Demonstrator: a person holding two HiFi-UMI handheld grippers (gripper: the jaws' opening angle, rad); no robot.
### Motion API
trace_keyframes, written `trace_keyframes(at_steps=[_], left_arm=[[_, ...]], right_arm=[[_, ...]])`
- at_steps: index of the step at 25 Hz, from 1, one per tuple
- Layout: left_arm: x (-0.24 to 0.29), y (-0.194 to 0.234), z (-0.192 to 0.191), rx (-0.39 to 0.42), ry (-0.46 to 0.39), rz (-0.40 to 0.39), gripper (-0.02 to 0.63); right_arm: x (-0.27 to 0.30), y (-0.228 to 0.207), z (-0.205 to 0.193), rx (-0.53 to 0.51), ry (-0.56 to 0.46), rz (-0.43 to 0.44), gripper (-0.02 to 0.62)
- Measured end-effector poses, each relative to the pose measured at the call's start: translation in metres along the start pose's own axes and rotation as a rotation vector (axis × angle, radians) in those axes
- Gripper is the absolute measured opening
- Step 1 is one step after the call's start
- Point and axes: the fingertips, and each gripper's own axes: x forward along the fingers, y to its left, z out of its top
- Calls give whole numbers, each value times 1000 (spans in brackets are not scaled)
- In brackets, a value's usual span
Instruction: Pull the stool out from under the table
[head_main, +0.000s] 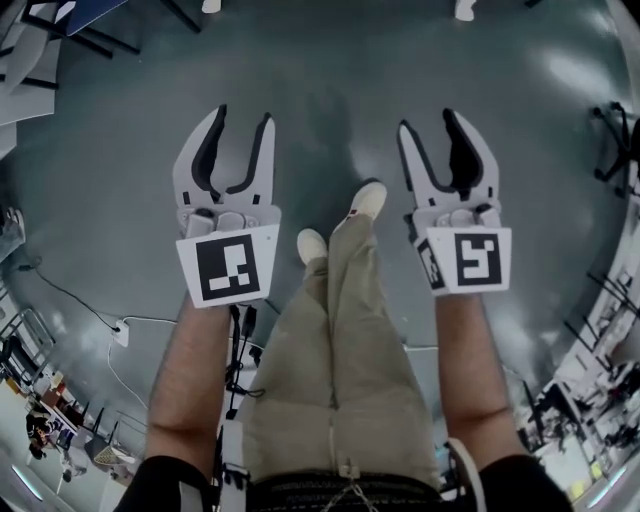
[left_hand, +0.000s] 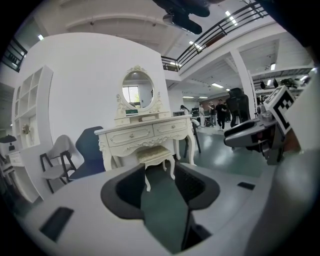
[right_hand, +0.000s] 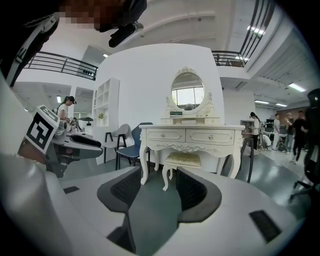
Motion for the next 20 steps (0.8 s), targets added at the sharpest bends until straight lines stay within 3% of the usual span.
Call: trace_keyframes(at_steps=[10, 20], left_arm=[[44, 9, 39, 8, -34, 6, 169], [80, 4, 50, -15, -14, 27, 169]], right_arm=[[36, -24, 26, 13, -6, 29, 199], [61, -59, 33, 2, 10, 55, 199]])
